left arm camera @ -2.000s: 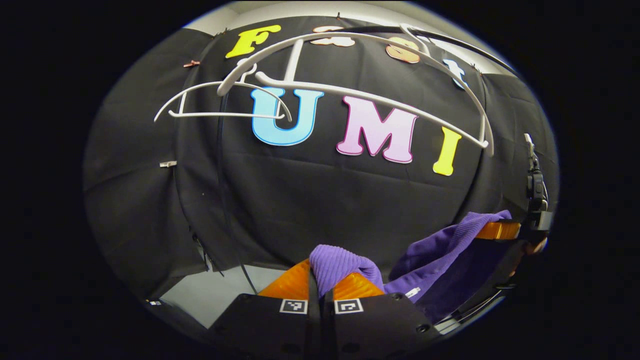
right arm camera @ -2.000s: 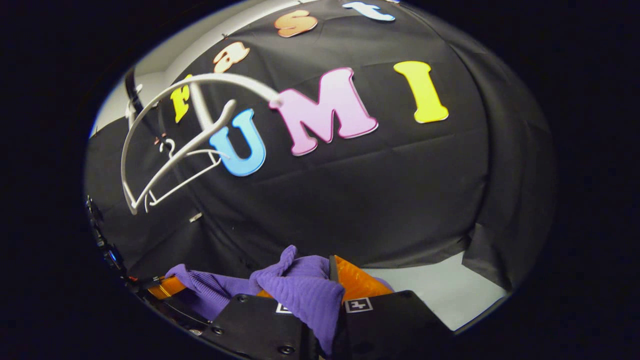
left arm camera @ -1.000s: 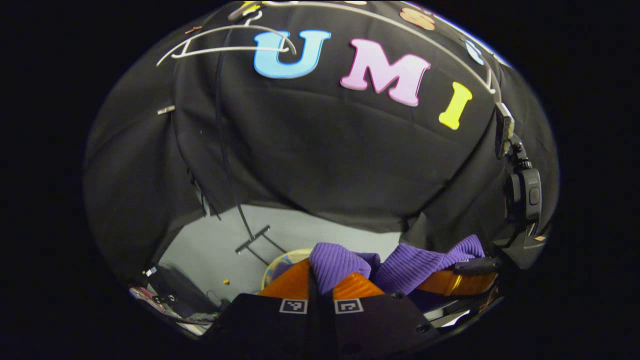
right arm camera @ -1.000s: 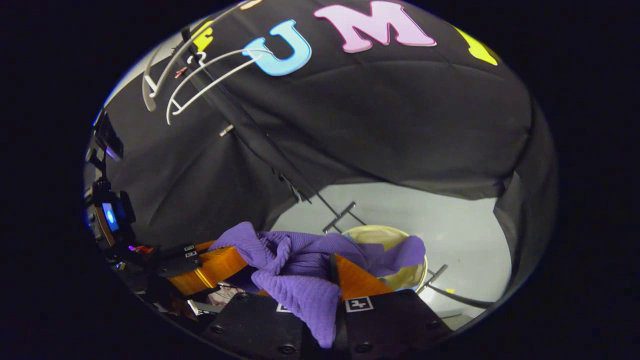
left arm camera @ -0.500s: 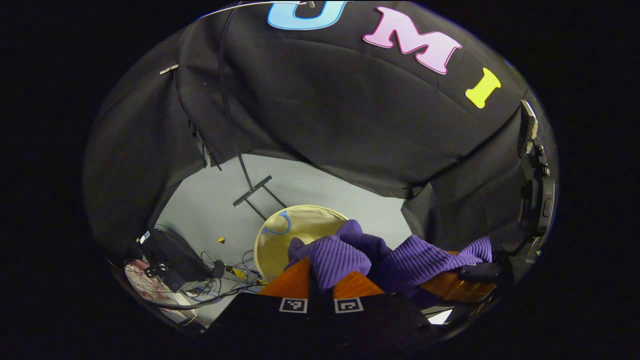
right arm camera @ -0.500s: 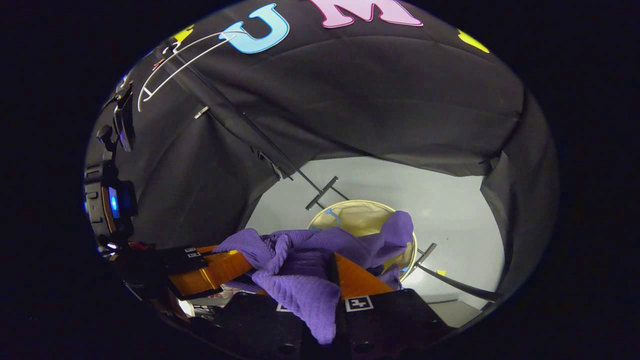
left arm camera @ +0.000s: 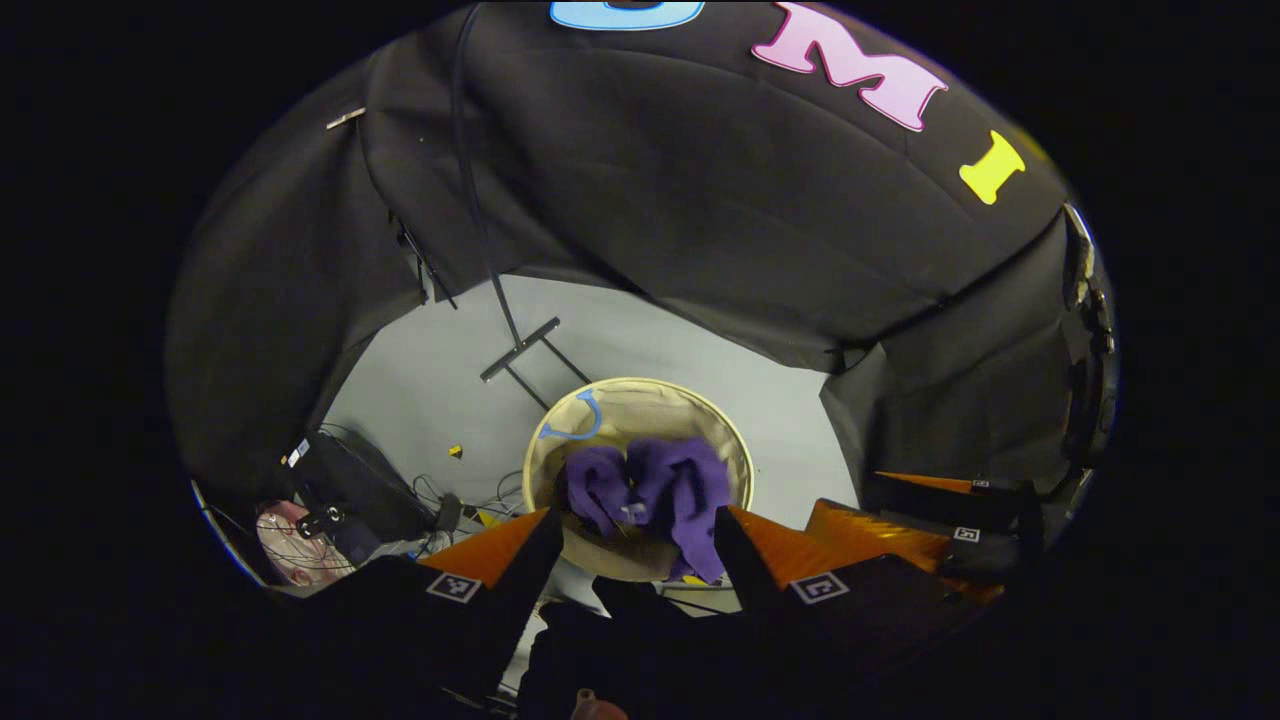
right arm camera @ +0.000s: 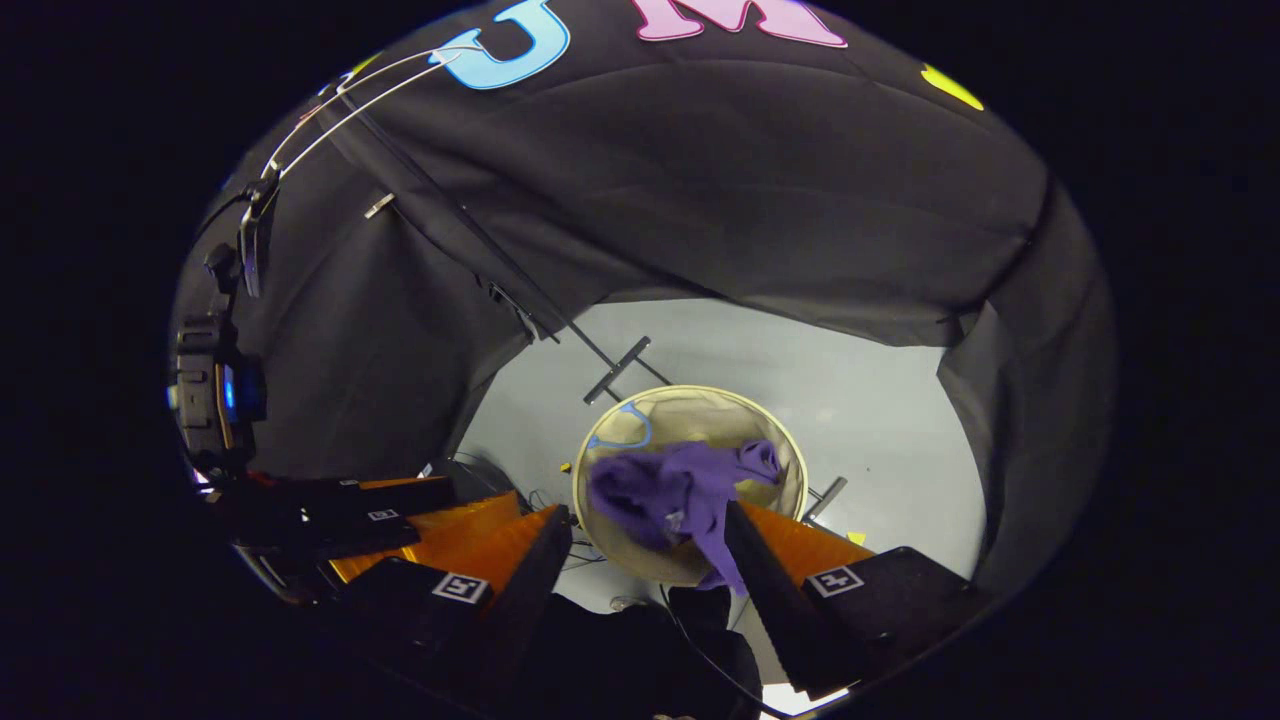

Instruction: Grasp the clothes on the hanger with both hands and then place them into the laundry hamper below.

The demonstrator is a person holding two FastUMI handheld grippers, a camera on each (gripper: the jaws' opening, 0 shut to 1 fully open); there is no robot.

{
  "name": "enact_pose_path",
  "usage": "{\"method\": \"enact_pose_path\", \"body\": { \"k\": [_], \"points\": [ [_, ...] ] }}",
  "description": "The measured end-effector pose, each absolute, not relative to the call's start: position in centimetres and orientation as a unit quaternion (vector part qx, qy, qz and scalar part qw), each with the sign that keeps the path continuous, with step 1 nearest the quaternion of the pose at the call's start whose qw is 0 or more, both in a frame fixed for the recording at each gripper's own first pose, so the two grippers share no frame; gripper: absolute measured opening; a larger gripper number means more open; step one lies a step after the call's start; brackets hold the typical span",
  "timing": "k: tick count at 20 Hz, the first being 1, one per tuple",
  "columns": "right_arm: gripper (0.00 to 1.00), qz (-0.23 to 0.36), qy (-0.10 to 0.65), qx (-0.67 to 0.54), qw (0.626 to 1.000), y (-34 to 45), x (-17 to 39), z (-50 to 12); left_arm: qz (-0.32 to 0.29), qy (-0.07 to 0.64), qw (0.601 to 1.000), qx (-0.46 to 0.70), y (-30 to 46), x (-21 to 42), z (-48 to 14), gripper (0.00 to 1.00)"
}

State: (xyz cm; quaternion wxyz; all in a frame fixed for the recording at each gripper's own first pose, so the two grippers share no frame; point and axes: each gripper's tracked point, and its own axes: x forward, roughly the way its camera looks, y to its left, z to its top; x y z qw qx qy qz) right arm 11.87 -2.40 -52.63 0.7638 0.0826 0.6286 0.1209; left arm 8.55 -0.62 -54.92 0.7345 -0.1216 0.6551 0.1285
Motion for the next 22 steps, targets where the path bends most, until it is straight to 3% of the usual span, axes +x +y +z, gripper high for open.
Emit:
{"method": "enact_pose_path", "body": {
  "k": [11,17,22],
  "points": [
    [0.99,0.106,0.604,0.087,0.785,-2.6,12.6,-50.9,0.117,0.625,0.765,-0.106,0.3,9.3,-53.2,0.96],
    [0.99,0.098,0.569,0.096,0.811,-1.1,10.9,-47.4,0.104,0.576,0.803,-0.108,1.8,8.3,-49.1,0.96],
    [0.99,0.09,0.501,0.097,0.855,0.8,9.3,-41.5,0.061,0.518,0.848,-0.093,2.6,7.4,-43.7,0.96]
  ]
}}
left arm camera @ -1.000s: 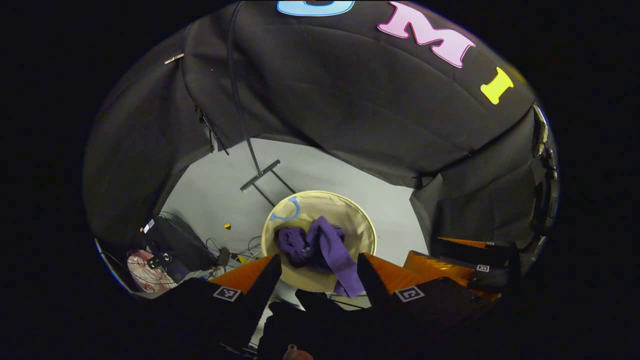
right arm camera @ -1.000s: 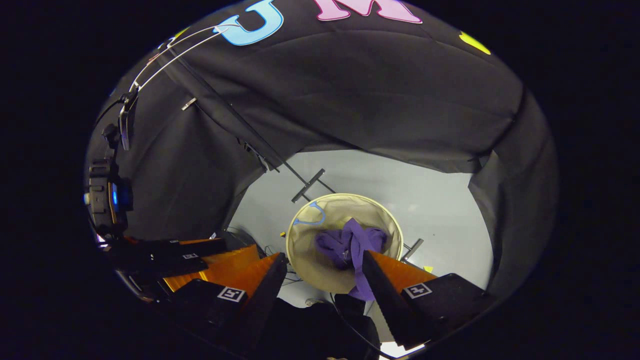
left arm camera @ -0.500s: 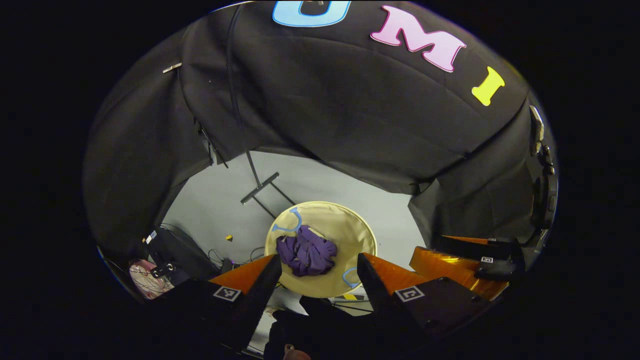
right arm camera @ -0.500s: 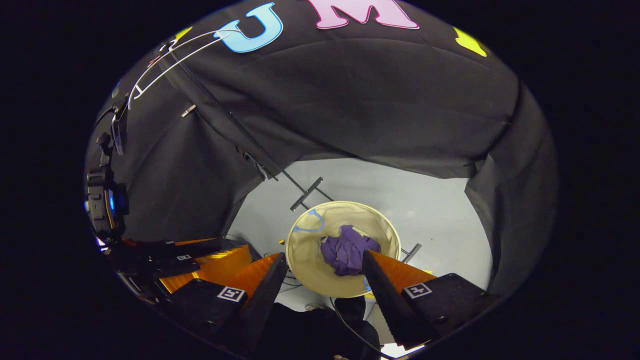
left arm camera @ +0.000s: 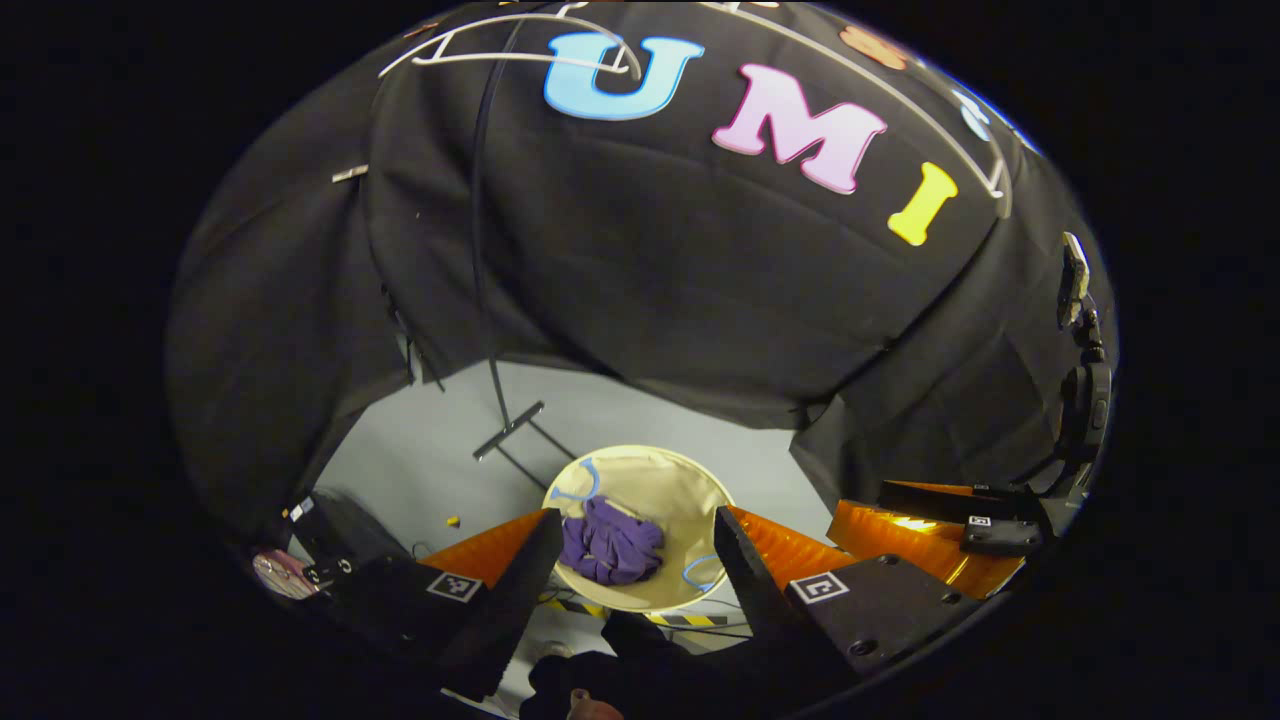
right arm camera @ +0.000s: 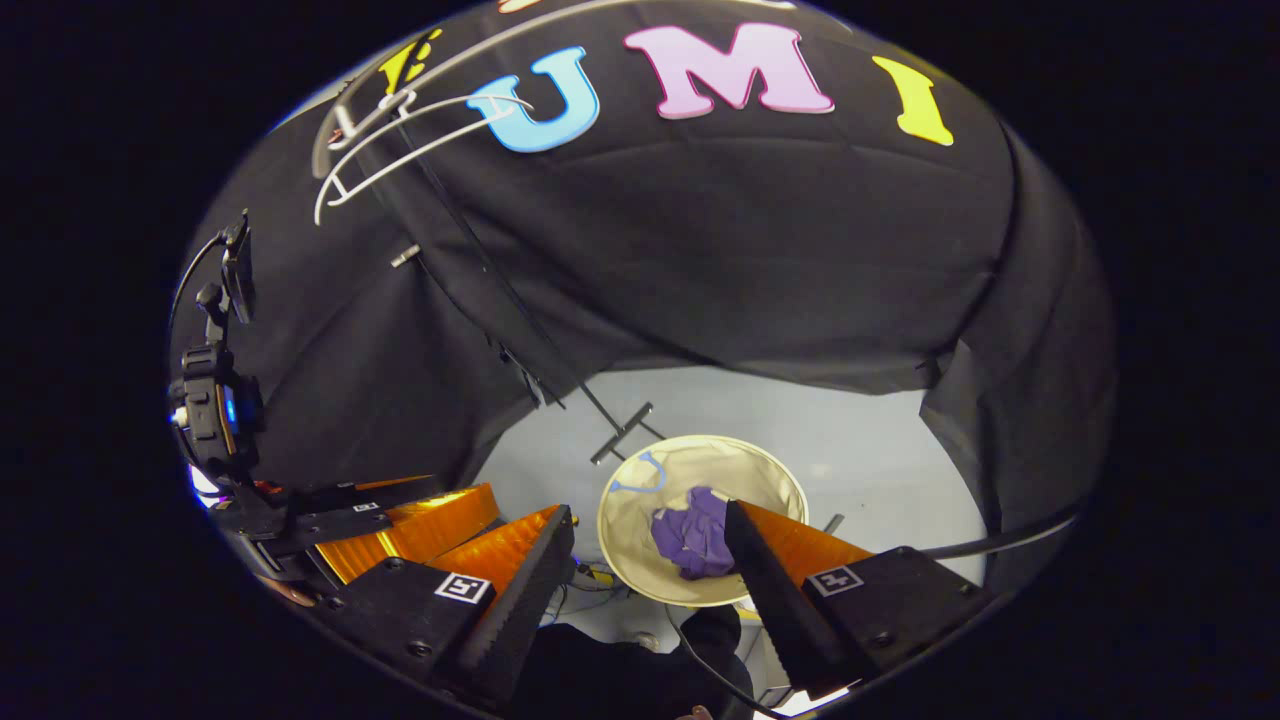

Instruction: Grasp the clothes on the hanger with both hands and then place them into the laundry hamper below.

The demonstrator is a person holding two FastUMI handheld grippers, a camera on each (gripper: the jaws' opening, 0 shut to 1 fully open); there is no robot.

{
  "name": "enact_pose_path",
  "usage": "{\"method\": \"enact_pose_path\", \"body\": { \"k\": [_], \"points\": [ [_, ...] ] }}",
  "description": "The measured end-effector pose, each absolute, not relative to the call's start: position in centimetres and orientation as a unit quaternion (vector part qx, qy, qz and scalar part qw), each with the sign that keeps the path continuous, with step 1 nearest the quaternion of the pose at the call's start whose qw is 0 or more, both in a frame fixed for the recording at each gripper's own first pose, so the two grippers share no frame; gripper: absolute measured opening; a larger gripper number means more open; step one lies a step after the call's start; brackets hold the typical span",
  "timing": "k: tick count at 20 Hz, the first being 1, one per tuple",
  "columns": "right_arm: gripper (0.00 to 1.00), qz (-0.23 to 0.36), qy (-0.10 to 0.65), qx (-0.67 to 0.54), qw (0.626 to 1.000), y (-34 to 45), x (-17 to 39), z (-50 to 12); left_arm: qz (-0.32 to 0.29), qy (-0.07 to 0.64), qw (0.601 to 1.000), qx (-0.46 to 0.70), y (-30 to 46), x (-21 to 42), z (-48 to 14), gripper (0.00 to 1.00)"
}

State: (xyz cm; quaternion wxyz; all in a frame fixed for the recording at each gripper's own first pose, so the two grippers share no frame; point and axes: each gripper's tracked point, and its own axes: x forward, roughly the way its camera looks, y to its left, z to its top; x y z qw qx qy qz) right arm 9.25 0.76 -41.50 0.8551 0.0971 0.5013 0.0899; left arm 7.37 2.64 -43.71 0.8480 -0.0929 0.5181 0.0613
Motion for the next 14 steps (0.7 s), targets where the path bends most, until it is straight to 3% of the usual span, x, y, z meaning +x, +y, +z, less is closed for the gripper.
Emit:
{"method": "enact_pose_path", "body": {
  "k": [7,13,14],
  "points": [
    [0.99,0.045,0.361,0.119,0.924,2.4,5.6,-30.7,-0.024,0.368,0.928,-0.055,2.8,5.3,-32.1,0.96],
    [0.98,0.027,0.198,0.097,0.975,3.8,2.3,-19.4,-0.076,0.238,0.968,-0.017,3.0,1.3,-22.7,0.92],
    [0.98,0.026,0.167,0.092,0.981,4.0,1.8,-17.1,-0.084,0.216,0.973,-0.015,2.9,0.9,-20.9,0.95]
  ]
}}
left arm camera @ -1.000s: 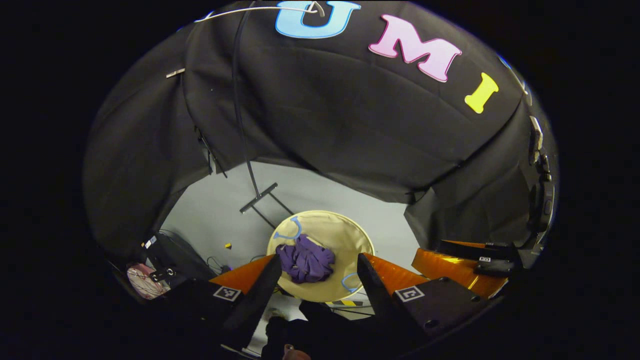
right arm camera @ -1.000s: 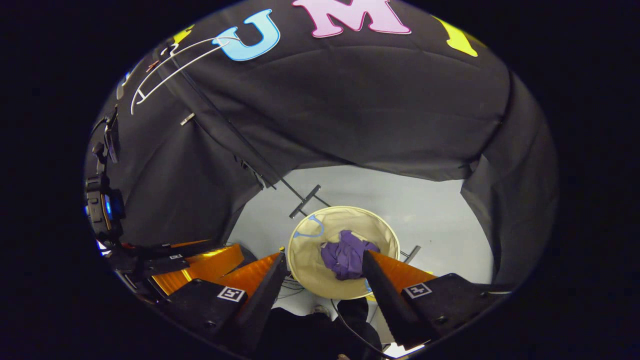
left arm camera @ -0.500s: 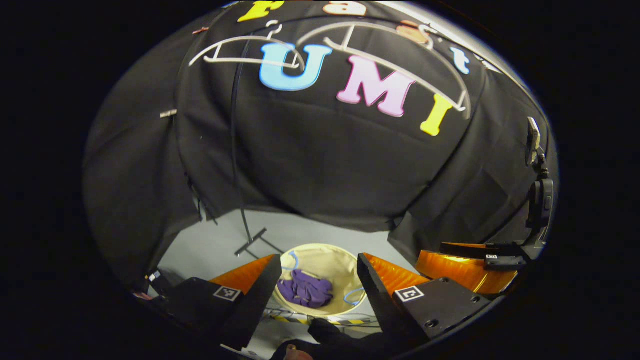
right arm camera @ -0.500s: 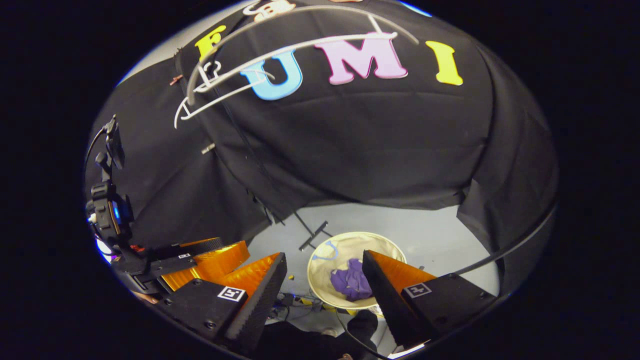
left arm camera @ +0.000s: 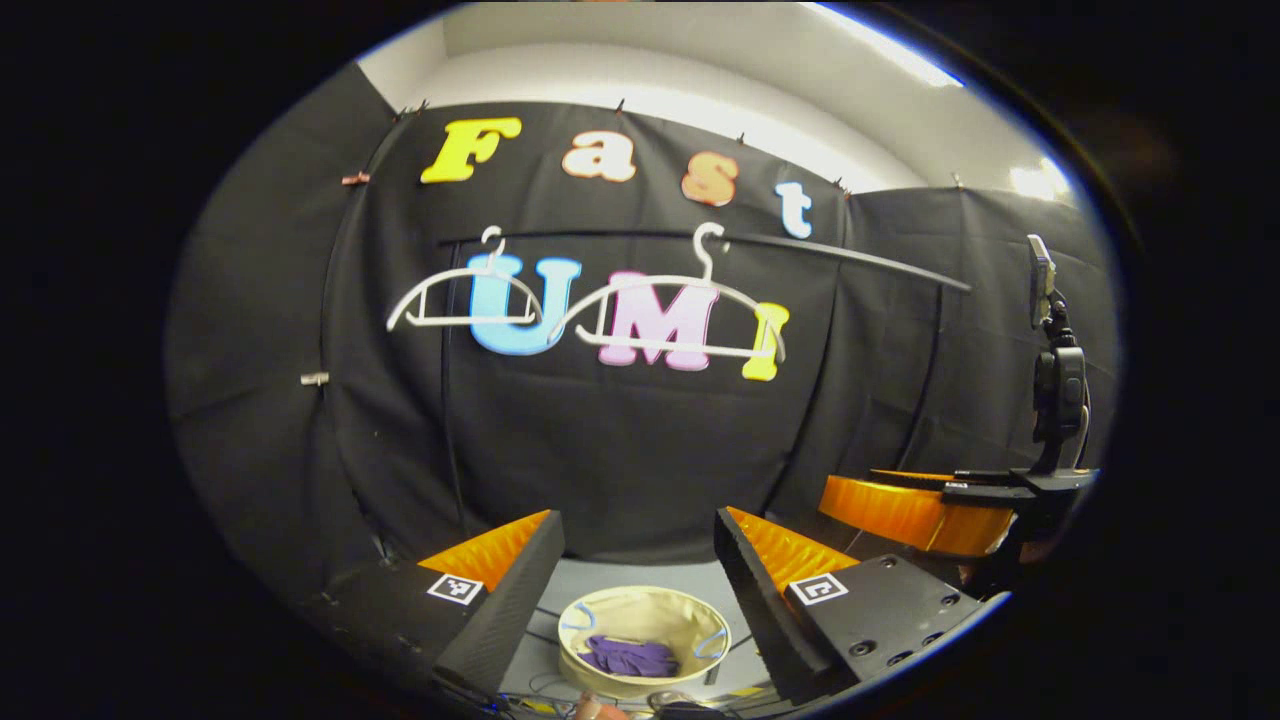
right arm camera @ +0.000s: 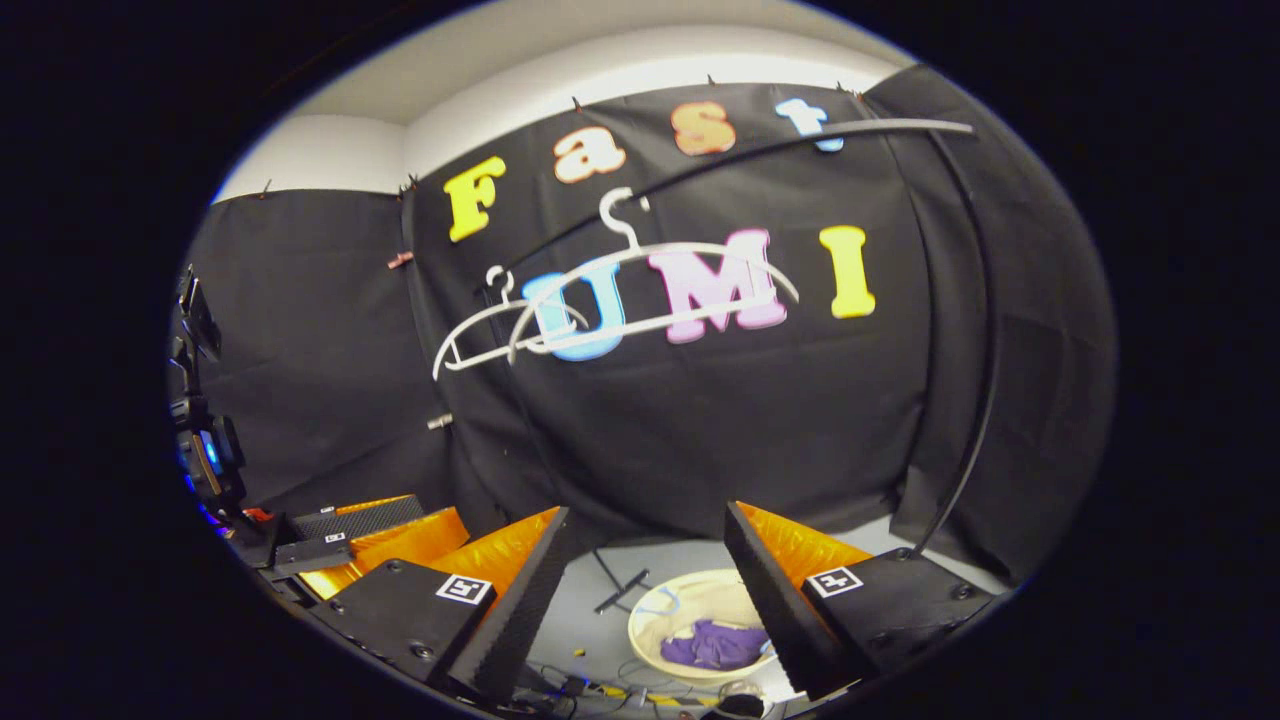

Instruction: Grasp the clothes on the hanger with both hands and then place them into the laundry hamper below.

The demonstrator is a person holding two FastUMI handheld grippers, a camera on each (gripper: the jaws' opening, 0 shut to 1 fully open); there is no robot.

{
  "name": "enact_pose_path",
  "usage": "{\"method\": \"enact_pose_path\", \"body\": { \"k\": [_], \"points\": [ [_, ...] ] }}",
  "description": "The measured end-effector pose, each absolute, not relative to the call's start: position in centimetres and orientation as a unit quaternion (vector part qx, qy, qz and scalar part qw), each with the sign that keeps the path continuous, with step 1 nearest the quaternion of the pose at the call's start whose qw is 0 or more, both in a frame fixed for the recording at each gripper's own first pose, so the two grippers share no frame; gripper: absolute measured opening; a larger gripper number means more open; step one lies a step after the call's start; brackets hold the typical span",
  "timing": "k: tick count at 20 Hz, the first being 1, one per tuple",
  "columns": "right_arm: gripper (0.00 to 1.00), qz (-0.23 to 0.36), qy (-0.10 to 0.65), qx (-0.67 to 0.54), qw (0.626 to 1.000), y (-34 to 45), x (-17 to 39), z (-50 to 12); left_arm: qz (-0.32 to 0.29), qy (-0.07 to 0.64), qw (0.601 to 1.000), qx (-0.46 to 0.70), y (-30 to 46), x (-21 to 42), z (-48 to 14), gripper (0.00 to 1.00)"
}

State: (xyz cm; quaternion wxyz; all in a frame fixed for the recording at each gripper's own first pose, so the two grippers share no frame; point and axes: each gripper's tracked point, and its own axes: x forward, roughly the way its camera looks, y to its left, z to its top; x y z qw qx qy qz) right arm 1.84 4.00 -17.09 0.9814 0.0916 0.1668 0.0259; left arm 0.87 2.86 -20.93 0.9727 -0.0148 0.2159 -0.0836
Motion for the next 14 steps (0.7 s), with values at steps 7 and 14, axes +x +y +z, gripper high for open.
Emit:
{"method": "enact_pose_path", "body": {
  "k": [7,14],
  "points": [
    [0.98,0.001,0.019,0.011,1.0,5.0,-1.7,-7.6,-0.103,0.071,0.992,-0.018,1.9,-1.9,-10.4,0.92],
    [0.97,0.001,-0.055,0.017,0.998,4.1,-2.7,-0.6,-0.09,0.031,0.995,-0.009,0.1,-1.3,-5.3,0.92]
  ]
}}
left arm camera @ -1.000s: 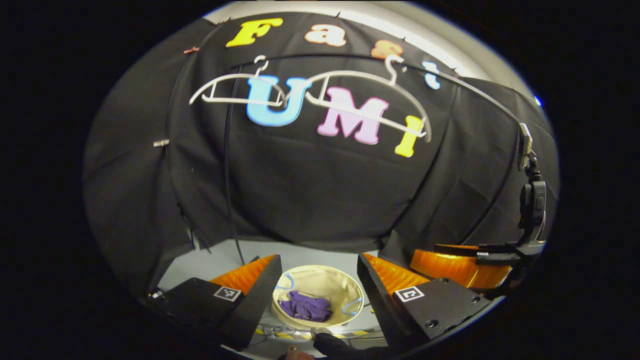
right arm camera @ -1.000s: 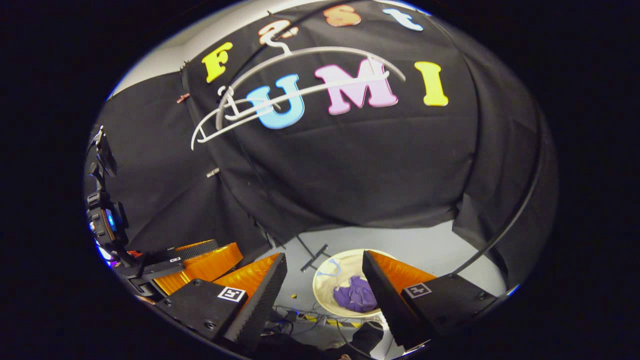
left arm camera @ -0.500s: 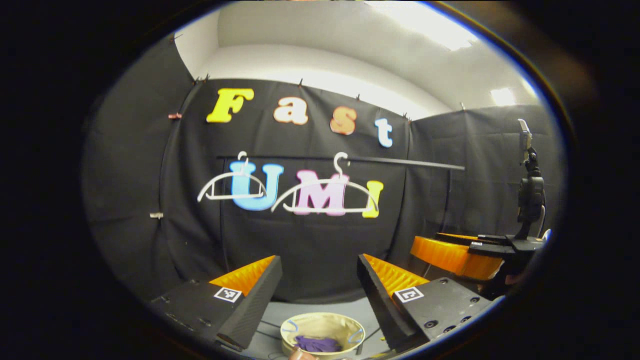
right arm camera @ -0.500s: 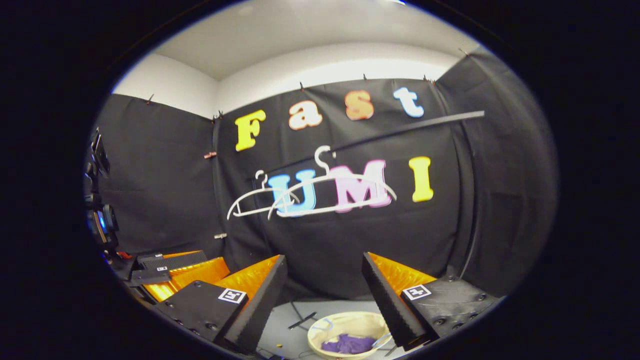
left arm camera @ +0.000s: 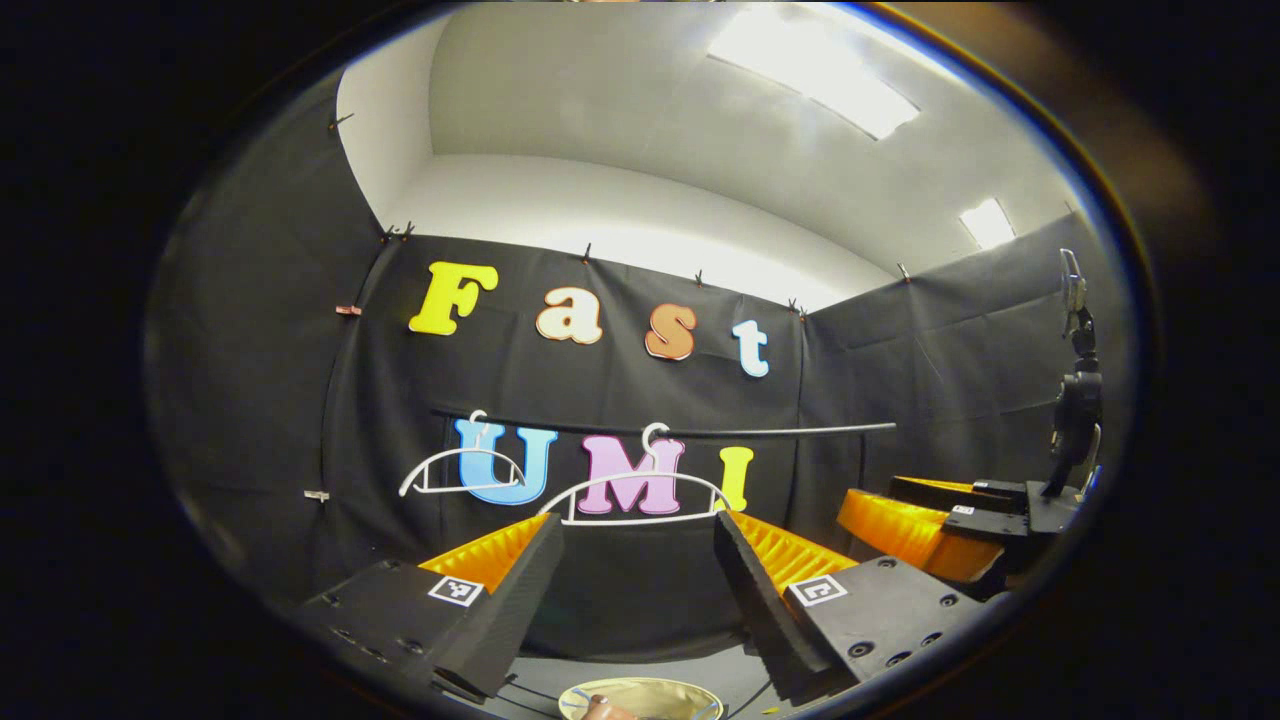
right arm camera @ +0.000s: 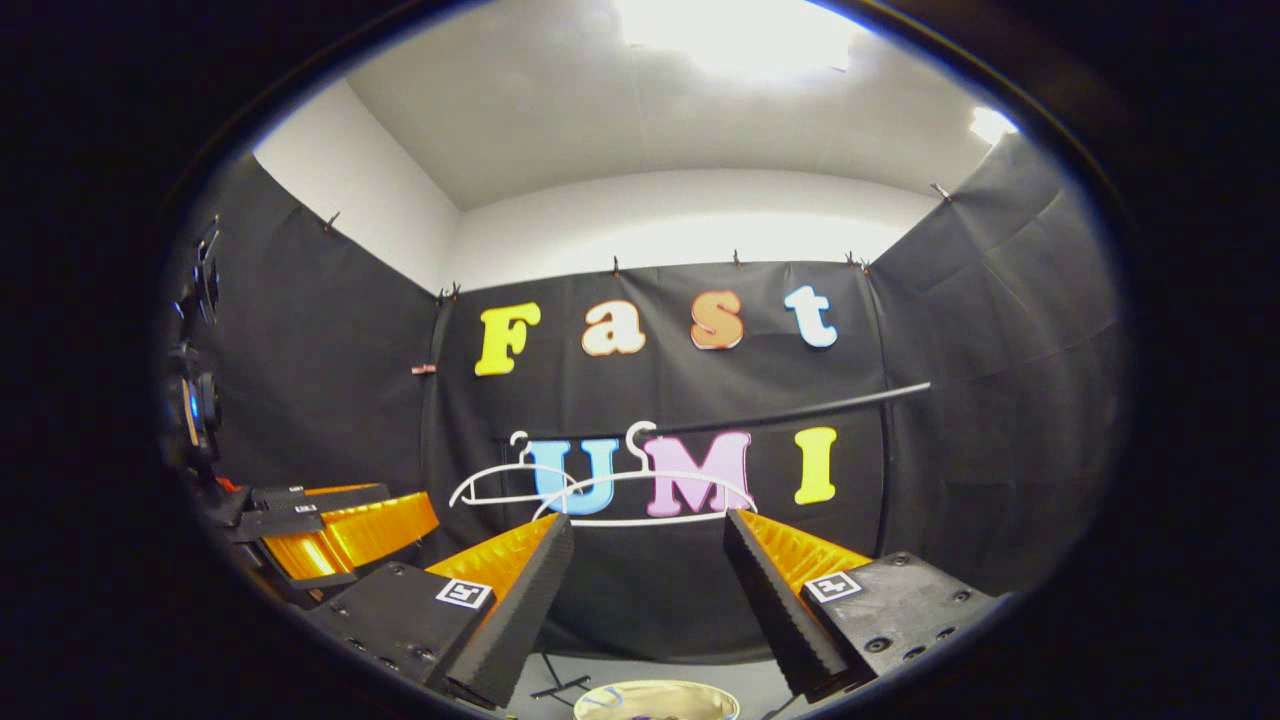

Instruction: Grasp the clothes on the hanger with both hands and then place them into the laundry hamper below.

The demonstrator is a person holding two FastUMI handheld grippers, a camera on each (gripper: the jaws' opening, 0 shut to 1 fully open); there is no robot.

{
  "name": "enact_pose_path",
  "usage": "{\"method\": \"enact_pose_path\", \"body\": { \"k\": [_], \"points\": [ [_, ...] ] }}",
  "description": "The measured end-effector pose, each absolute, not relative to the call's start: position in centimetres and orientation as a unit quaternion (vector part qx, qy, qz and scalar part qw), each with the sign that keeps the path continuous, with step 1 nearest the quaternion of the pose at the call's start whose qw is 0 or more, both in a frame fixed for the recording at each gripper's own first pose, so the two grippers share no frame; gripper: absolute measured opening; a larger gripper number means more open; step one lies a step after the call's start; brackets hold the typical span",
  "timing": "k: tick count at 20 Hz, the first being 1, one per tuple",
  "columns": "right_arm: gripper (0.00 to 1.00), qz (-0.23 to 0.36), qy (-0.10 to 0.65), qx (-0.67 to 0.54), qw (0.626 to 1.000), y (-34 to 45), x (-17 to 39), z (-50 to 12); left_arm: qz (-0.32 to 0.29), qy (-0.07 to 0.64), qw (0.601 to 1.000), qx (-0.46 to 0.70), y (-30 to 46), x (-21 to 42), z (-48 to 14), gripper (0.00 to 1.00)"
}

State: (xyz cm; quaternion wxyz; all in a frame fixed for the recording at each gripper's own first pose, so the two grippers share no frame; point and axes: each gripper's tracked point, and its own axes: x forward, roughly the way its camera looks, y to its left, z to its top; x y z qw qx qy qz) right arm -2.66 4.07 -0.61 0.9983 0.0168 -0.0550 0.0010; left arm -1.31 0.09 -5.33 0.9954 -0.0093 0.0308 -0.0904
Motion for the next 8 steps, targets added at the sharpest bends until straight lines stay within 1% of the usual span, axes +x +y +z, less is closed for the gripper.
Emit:
{"method": "enact_pose_path", "body": {
  "k": [2,3,6,7,8],
  "points": [
    [0.97,0.0,-0.059,0.017,0.998,3.2,-3.0,-0.2,-0.087,0.033,0.996,-0.011,-0.7,-1.1,-5.2,0.92],
    [0.97,-0.001,-0.06,0.02,0.998,2.8,-3.1,0.1,-0.084,0.031,0.996,-0.012,-1.0,-1.1,-5.0,0.95],
    [0.97,0.006,-0.054,0.036,0.998,2.3,-3.3,-0.1,-0.079,0.035,0.996,-0.009,-1.6,-1.3,-5.3,0.95],
    [1.0,0.008,-0.054,0.038,0.998,2.1,-3.2,-0.1,-0.077,0.037,0.996,-0.006,-1.8,-1.4,-5.5,0.95],
    [0.92,0.01,-0.053,0.038,0.998,1.9,-3.2,-0.1,-0.077,0.041,0.996,-0.003,-2.0,-1.5,-5.7,0.95]
  ]
}}
